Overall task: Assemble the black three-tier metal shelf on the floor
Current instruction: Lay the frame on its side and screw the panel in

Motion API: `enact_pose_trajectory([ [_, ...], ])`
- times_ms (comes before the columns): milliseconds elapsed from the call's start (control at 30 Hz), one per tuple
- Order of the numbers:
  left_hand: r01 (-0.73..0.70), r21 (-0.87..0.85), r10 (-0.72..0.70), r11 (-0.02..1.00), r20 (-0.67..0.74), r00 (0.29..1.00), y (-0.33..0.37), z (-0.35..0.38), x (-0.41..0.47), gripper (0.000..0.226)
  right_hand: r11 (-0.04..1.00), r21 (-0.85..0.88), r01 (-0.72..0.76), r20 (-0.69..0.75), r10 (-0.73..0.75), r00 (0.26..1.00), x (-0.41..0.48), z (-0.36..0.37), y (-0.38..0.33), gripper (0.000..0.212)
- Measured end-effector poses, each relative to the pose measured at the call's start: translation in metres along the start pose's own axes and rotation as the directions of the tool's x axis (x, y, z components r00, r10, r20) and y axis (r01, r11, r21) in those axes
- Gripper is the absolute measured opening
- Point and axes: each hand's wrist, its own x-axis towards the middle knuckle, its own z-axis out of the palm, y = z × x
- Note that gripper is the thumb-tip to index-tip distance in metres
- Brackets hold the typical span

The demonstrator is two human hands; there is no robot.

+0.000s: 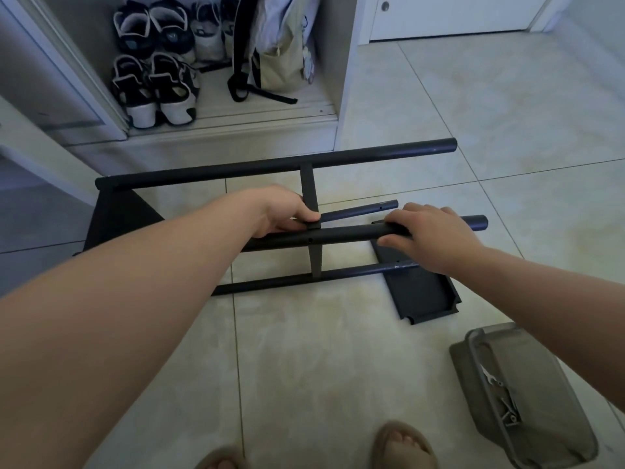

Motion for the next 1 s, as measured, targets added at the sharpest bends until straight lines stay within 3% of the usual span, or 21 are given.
enact_pose_trajectory([
  [200, -0.006, 0.011, 0.006, 1.0, -0.004, 1.0, -0.002, 0.002, 0.002, 0.021, 1.0, 0.008, -0.02, 0.009, 0.02, 1.0, 0.001, 0.005, 0.003, 0.034],
  [333, -0.049, 0.117, 0.05, 0.992, -0.004, 0.999, -0.003, 0.001, 0.003, 0.011, 0.999, 0.029, -0.03, 0.03, 0.029, 0.999, 0.002, 0.005, -0.001, 0.034],
  [433, -0.021, 0.185, 0.026, 0.982, -0.023, 0.999, -0.005, -0.005, 0.003, 0.029, 0.999, 0.048, -0.021, 0.058, 0.018, 0.998, 0.003, 0.005, -0.008, 0.033],
  [600, -0.001, 0.195, 0.004, 0.981, -0.017, 1.0, -0.019, -0.025, -0.002, 0.02, 0.995, 0.097, 0.022, 0.084, -0.03, 0.996, 0.004, 0.01, -0.03, 0.034],
  [733, 0.021, 0.178, -0.015, 0.984, -0.031, 0.999, -0.03, -0.046, -0.006, 0.04, 0.993, 0.114, 0.025, 0.07, -0.033, 0.997, 0.01, 0.013, -0.054, 0.032],
  [900, 0.072, 0.193, -0.066, 0.979, -0.037, 0.997, -0.045, -0.077, -0.013, 0.016, 0.992, 0.118, 0.038, 0.107, -0.051, 0.993, 0.016, 0.018, -0.09, 0.036],
  [1000, 0.096, 0.196, -0.085, 0.976, -0.062, 0.994, -0.056, -0.091, -0.018, 0.028, 0.992, 0.119, 0.045, 0.12, -0.059, 0.991, 0.018, 0.021, -0.111, 0.039],
])
